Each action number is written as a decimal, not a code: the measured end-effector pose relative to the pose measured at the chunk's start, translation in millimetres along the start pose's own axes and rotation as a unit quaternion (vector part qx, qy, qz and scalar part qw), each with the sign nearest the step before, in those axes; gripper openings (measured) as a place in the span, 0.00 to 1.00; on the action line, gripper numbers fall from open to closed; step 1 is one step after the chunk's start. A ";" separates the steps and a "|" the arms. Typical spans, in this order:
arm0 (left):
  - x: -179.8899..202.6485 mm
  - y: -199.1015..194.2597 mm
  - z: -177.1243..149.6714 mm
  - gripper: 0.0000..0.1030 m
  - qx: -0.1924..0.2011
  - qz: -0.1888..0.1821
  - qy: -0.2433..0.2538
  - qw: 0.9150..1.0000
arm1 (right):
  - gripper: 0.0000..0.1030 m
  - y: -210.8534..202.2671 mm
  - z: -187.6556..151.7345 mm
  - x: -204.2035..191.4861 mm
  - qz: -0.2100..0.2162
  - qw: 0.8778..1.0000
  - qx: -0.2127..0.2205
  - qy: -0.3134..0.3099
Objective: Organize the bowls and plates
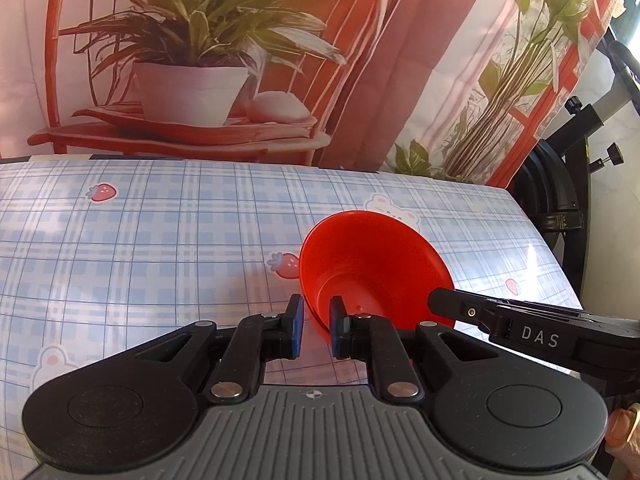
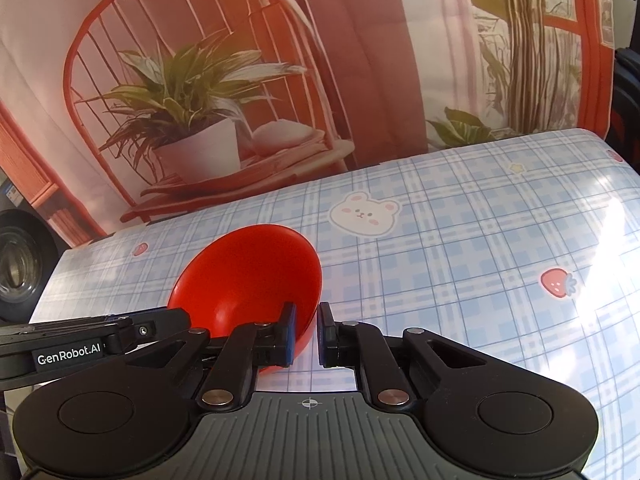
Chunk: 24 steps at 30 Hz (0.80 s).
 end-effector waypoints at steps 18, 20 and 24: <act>28.0 -79.7 -8.3 0.15 0.043 -0.006 0.026 0.999 | 0.09 -87.6 0.0 -27.0 0.022 0.998 0.051 -0.005; 31.0 -88.4 -11.0 0.15 0.047 -0.004 0.029 0.998 | 0.09 -100.5 -3.4 -30.9 0.027 0.998 0.059 -0.006; 38.7 -109.0 -19.7 0.15 0.056 0.007 0.040 0.998 | 0.09 -122.5 -13.8 -34.9 0.043 0.997 0.066 0.009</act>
Point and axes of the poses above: each gripper's, at about its wrist camera, not at the fingertips, and y roughly the way its jaws point, x to its right, z to its top, the point moved 10 cm from there along y, roughly the way its jaws point, and after that the axes turned 3 degrees about -z, right-handed, at the moved point
